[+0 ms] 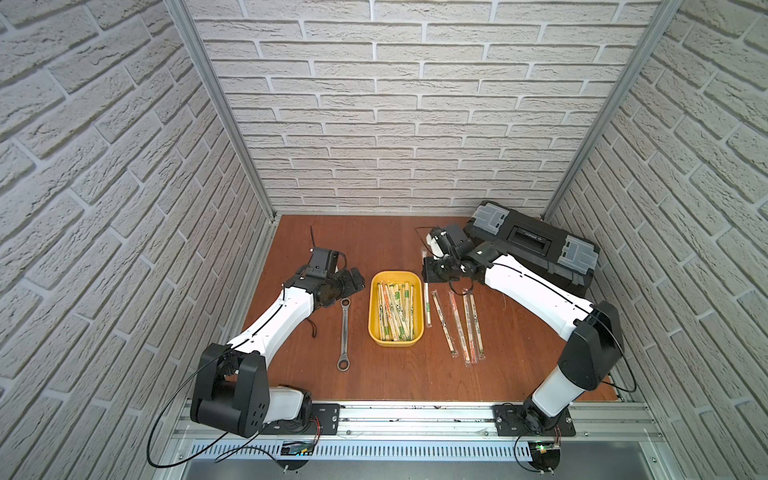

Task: Take the paired disposable chopsticks out of the storage box
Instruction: Place the paired disposable chopsticks at the center of the board.

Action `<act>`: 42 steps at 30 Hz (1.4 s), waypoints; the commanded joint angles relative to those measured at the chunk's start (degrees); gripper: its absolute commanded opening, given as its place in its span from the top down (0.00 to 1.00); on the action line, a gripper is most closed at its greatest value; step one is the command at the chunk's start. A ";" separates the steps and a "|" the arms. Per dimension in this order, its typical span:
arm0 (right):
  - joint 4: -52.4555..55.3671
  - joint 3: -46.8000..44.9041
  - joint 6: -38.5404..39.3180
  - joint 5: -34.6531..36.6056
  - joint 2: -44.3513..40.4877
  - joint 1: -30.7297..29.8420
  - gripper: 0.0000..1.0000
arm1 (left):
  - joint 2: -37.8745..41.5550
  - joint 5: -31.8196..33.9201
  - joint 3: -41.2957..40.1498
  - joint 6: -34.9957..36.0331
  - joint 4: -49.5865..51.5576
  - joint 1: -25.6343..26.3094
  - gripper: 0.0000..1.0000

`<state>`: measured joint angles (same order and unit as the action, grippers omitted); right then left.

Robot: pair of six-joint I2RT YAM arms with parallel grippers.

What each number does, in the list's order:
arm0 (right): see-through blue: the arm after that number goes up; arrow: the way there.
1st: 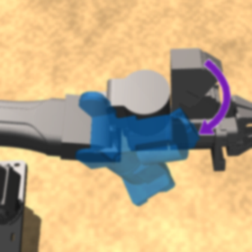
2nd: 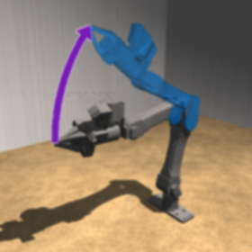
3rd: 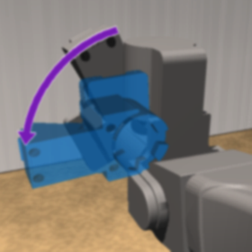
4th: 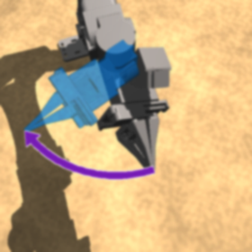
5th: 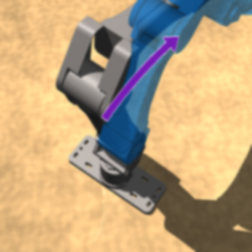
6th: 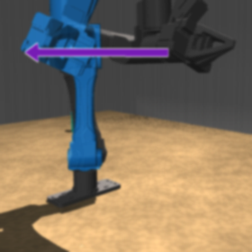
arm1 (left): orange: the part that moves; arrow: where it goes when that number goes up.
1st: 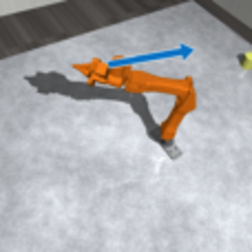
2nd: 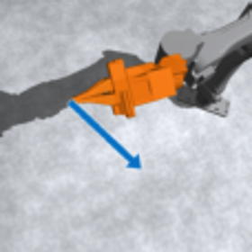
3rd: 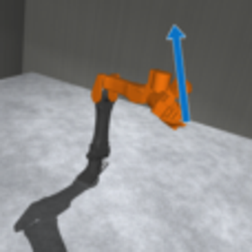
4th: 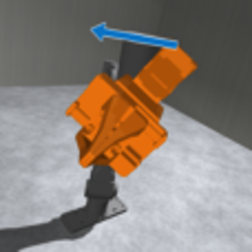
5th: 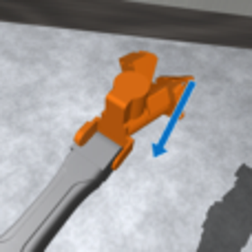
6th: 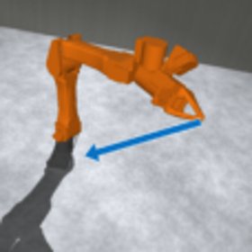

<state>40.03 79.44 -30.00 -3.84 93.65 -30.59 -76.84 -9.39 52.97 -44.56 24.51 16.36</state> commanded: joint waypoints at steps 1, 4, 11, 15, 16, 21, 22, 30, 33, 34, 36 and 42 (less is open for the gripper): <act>0.05 -6.28 1.84 1.77 -2.50 1.95 0.98 | -1.24 1.47 2.30 1.05 0.45 0.99 0.02; 0.39 -10.59 3.15 2.73 -3.12 2.80 0.98 | -1.81 1.82 2.92 0.95 0.69 1.21 0.02; -0.63 -14.31 4.77 3.21 -0.13 2.99 0.98 | -3.07 2.09 3.64 0.89 0.81 1.77 0.02; -1.35 -13.50 5.13 2.98 2.83 3.00 0.96 | -3.08 2.18 3.63 0.79 0.89 1.84 0.02; -1.52 -13.28 5.20 2.81 3.38 3.00 0.96 | -3.09 2.14 3.63 0.83 0.97 1.83 0.02; -1.84 -12.21 5.21 3.09 5.90 3.06 0.89 | -3.13 2.36 3.46 0.87 1.06 1.83 0.02; -1.94 -12.05 5.15 3.10 6.02 3.07 0.87 | -3.19 2.39 3.46 0.87 1.06 1.88 0.02; 0.15 -9.57 4.87 3.32 4.10 3.01 0.72 | -3.40 2.44 3.64 0.96 0.89 1.76 0.02; 1.07 -8.40 4.30 2.65 2.14 2.99 0.72 | -3.27 2.61 3.55 0.97 0.89 1.51 0.02; 1.26 -8.08 3.92 2.32 1.57 2.97 0.72 | -3.17 2.71 3.41 0.98 0.84 1.41 0.02; 1.43 -6.85 3.17 1.20 0.57 2.66 0.72 | -3.09 2.71 3.11 0.80 0.71 0.95 0.02; 2.88 -0.27 2.55 -0.58 2.26 -1.25 0.72 | -2.97 2.11 1.84 0.39 0.40 -1.42 0.02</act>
<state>42.24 76.29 -26.46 -2.85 96.38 -29.39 -79.96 -7.55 55.22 -44.58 25.52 16.32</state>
